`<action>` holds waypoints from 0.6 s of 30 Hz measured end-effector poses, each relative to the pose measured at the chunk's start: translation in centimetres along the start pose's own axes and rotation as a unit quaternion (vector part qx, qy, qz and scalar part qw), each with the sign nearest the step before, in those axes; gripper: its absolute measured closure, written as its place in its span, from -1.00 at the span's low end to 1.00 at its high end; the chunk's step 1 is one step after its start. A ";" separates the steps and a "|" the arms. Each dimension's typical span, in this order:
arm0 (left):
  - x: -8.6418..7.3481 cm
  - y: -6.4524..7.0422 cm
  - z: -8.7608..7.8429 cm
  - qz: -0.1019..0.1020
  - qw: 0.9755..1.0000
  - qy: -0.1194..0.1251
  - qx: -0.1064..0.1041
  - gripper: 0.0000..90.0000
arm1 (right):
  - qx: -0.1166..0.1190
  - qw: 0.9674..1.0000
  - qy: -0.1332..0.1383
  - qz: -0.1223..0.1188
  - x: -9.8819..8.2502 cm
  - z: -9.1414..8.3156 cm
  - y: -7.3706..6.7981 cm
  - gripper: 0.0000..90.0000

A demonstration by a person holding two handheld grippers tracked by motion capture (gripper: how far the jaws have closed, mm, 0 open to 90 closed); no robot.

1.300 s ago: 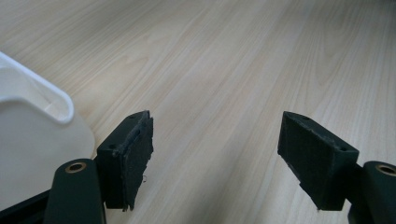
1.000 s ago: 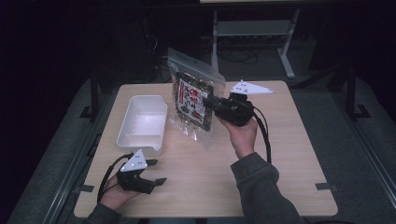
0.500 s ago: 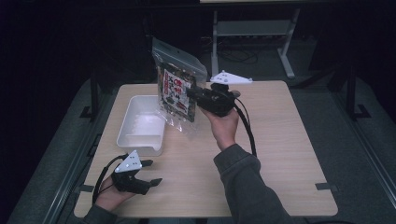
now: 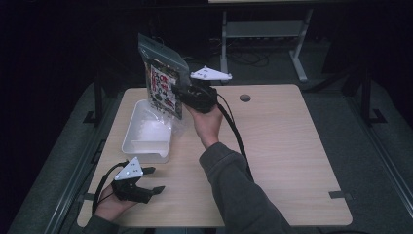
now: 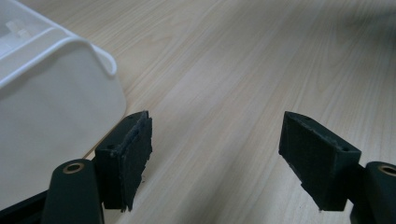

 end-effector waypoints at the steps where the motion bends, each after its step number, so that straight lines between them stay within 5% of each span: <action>1: 0.0 0.0 0.0 0.000 1.000 0.000 0.000 -0.45 | 0.000 1.000 0.000 0.000 0.0 0.0 0.0 0.67; 18: -0.4 -0.5 -0.4 -0.008 1.000 0.001 -0.005 -0.46 | -0.041 0.999 -0.010 -0.003 -1.8 5.9 -1.7 0.67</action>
Point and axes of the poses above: each handheld gripper's, and its own axes: z roughly forward along the jaws, x roughly out of its top, y roughly to its right, the point moved 7 cm from there along z, roughly forward along the jaws, and after that the axes turned 12 degrees about -z, right-handed, at the moved point
